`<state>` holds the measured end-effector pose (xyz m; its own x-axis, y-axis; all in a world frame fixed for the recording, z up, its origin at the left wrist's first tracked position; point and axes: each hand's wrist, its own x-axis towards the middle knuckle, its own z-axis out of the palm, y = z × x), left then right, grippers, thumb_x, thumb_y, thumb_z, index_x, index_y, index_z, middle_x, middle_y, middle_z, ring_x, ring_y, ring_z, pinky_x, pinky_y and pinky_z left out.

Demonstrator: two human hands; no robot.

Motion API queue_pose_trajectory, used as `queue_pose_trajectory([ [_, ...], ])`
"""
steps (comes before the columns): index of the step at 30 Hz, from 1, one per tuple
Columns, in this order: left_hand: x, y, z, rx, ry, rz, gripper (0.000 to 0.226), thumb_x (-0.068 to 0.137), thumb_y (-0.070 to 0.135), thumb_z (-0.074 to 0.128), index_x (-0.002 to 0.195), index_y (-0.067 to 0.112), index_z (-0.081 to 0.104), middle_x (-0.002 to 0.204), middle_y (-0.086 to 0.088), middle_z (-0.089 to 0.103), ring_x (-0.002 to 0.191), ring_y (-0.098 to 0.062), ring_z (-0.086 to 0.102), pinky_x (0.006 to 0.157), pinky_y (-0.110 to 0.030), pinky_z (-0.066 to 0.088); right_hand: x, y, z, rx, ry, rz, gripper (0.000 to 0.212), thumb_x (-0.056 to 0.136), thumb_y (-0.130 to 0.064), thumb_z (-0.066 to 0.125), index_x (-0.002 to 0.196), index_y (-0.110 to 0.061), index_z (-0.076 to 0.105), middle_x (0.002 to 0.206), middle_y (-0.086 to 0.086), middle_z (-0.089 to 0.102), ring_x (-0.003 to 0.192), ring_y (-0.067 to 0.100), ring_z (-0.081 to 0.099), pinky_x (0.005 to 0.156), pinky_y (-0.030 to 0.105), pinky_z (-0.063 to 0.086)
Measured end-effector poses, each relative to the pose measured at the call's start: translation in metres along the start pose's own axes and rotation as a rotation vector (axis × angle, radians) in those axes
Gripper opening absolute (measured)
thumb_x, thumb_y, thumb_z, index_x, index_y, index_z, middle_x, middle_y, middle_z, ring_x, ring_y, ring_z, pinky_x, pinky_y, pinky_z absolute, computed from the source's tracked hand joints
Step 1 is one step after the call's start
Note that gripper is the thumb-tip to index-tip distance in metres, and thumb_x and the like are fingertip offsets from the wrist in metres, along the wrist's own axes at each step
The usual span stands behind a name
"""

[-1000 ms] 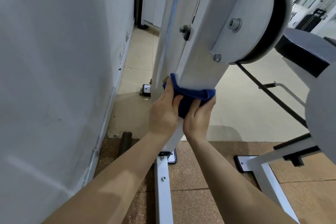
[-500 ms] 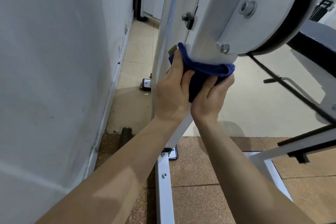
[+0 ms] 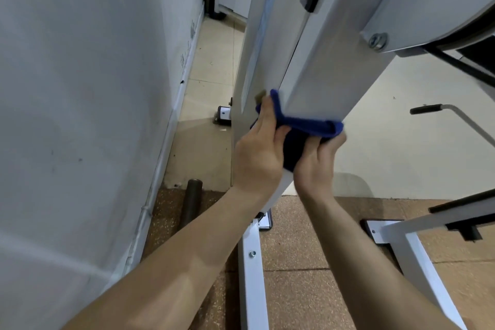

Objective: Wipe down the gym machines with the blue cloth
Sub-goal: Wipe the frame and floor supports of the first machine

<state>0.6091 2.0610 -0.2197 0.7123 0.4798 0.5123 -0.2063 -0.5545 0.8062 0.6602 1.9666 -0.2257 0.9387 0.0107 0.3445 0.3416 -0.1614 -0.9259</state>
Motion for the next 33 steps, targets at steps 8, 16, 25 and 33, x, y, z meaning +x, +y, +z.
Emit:
queue_pose_trajectory([
  [8, -0.022, -0.032, 0.018, 0.057, 0.075, 0.039, 0.055, 0.104, 0.029, 0.042, 0.153, 0.006, 0.035, 0.133, -0.008, 0.064, 0.090, -0.021, 0.070, 0.081, -0.031, 0.057, -0.016, 0.040, 0.005, -0.057, -0.018, -0.064, 0.045, 0.105, -0.039, 0.032, 0.140, -0.012, 0.027, 0.138, 0.004, 0.044, 0.126, 0.011, 0.048, 0.106, 0.029, 0.043],
  [16, -0.070, -0.106, 0.032, 0.152, -0.123, -0.098, 0.057, 0.103, 0.027, 0.045, 0.154, 0.005, 0.032, 0.119, -0.013, 0.068, 0.099, -0.027, 0.068, 0.086, -0.038, 0.057, -0.060, 0.127, 0.018, -0.181, -0.093, 0.092, 0.051, 0.104, -0.044, 0.031, 0.139, -0.009, 0.023, 0.131, 0.002, 0.046, 0.111, 0.008, 0.053, 0.093, 0.023, 0.048],
  [25, -0.116, -0.165, 0.051, 0.225, -0.283, -0.362, 0.055, 0.105, 0.029, 0.043, 0.157, 0.020, 0.026, 0.128, -0.010, 0.064, 0.115, -0.030, 0.061, 0.100, -0.040, 0.049, -0.097, 0.197, 0.027, -0.355, -0.199, 0.263, 0.045, 0.107, -0.037, 0.032, 0.144, -0.015, 0.019, 0.113, -0.012, 0.051, 0.085, 0.012, 0.056, 0.080, 0.036, 0.043],
  [33, -0.139, -0.185, 0.055, 0.216, -0.330, -0.497, 0.042, 0.105, 0.022, 0.045, 0.146, 0.017, 0.039, 0.121, -0.009, 0.066, 0.114, -0.027, 0.062, 0.097, -0.038, 0.050, -0.114, 0.233, 0.028, -0.332, -0.336, 0.393, 0.042, 0.104, -0.035, 0.035, 0.140, -0.018, 0.024, 0.137, 0.006, 0.048, 0.115, 0.020, 0.056, 0.094, 0.038, 0.045],
])
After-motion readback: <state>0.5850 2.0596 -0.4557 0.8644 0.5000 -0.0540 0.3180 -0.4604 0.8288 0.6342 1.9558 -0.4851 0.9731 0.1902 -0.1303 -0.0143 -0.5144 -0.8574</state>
